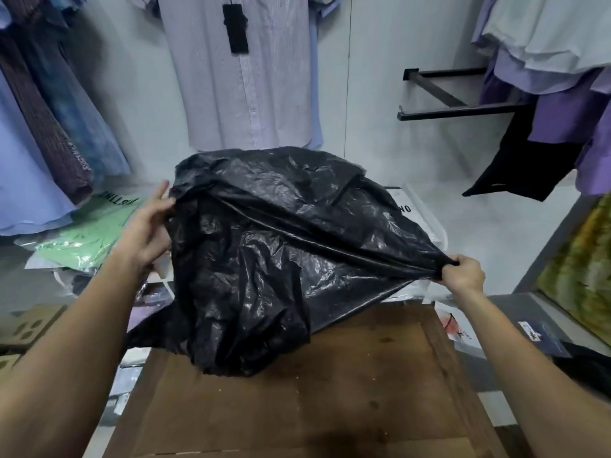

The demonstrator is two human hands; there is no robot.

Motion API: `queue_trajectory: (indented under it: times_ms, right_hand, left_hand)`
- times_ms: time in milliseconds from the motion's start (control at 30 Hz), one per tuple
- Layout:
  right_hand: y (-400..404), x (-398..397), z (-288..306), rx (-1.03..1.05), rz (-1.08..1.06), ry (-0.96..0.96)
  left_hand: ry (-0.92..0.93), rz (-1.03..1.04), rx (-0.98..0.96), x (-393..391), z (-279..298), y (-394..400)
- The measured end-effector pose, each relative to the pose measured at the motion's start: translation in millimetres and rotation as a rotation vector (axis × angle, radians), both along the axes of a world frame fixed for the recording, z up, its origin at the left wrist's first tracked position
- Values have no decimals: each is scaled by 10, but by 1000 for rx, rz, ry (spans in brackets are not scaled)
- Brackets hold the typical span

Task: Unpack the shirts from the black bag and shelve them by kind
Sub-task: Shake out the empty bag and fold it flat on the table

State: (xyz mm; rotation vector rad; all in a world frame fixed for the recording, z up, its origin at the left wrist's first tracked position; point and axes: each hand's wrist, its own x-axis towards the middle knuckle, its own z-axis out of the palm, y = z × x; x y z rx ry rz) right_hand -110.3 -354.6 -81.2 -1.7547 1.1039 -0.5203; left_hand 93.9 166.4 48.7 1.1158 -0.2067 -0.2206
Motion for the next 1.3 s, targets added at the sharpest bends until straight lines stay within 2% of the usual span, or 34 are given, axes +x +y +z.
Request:
queue_trajectory:
  times_ms: [33,67,133,200,333,400,500,567,633,767,833,867,933,1067,1133,1200,1300]
  right_hand:
    - [45,-48,-2,3,-18,30]
    - [71,-77,-19,9,-37,42]
    - [88,-79,-81,36,-51,27]
    - [78,-69,-176,55,-23,35]
    - [60,-149,-329,128,34,54]
    - [4,-151,-501,158,60,66]
    - [-135,-79,-919,159,168,136]
    - [103,-124,-769,109,195,204]
    - [269,-168,-771,28,276,316]
    - [421,-138,-974,30,351,332]
    - [433,-120,-1075,32,337,330]
    - [453,-130,-1092,43,337,337]
    - [499,-184,-1115,45,339,367]
    - [473,-337,-1297,177,255,327]
    - [436,-364,-1431,253,206,305]
    - [457,-348,-1472,296,179,280]
    - [519,-275,-1435,280,171,246]
  left_hand:
    - [24,-30,-102,0,71,27]
    - [32,-12,-125,24,142,30]
    - [48,141,1,203,233,48]
    - [67,401,160,498,286,169]
    - [35,636,125,940,452,380]
    - [-38,663,27,926,669,338]
    - [-152,583,-144,898,961,194]
    - [-217,534,-129,822,1132,44]
    - [-197,437,31,631,1292,-183]
    - [-130,273,644,421,1339,-518]
    - [-154,250,767,378,1321,-631]
    - [-151,255,763,366,1327,-668]
    - [-117,318,635,352,1404,-736]
    - [-48,457,161,455,1728,-658]
    - [-44,489,-6,522,1836,-576]
    - [-95,516,-33,559,1861,-608]
    - [-238,482,68,558,1836,-729]
